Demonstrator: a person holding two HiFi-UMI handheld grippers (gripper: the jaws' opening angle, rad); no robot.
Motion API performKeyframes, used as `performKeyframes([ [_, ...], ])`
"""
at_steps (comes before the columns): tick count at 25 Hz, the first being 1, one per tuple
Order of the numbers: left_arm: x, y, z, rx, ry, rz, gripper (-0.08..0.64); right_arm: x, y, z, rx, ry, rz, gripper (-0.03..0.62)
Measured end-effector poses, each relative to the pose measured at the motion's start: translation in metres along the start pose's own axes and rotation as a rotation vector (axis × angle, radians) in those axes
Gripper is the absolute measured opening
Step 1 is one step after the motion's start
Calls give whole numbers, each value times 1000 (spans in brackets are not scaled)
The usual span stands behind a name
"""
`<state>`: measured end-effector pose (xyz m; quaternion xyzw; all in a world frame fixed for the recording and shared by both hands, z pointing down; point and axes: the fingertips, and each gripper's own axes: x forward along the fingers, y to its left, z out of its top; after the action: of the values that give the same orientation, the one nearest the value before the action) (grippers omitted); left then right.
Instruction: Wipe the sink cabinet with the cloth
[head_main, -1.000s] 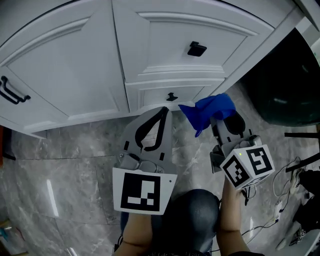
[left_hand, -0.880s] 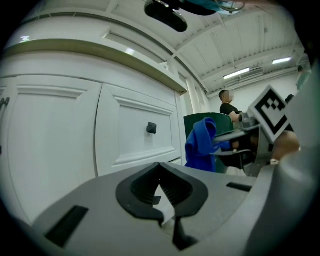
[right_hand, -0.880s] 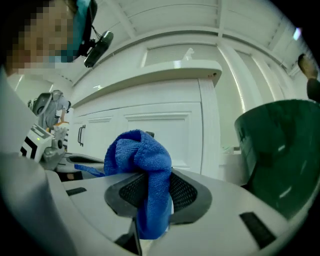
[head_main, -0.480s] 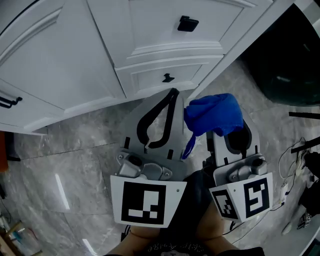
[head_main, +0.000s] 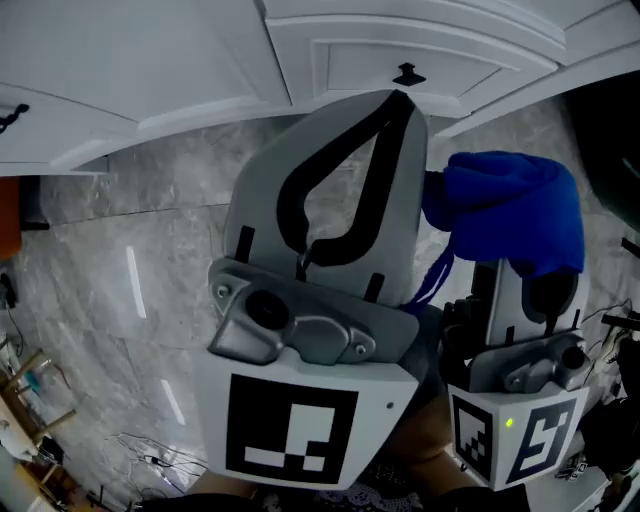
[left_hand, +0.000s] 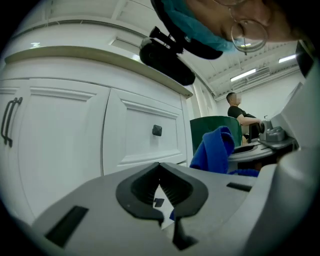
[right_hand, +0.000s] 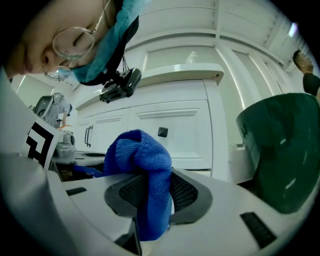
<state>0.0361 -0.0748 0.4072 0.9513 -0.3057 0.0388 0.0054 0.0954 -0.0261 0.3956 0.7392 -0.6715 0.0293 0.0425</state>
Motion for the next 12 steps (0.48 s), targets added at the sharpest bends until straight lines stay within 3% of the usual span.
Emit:
performKeyframes([
  [5,17,5,-18,27,27,14,0,9,-8,-17,33,23,20,115],
  [12,34,0,-44,-49,112,-52,0,14,-16,-29,62,72,-5,115],
])
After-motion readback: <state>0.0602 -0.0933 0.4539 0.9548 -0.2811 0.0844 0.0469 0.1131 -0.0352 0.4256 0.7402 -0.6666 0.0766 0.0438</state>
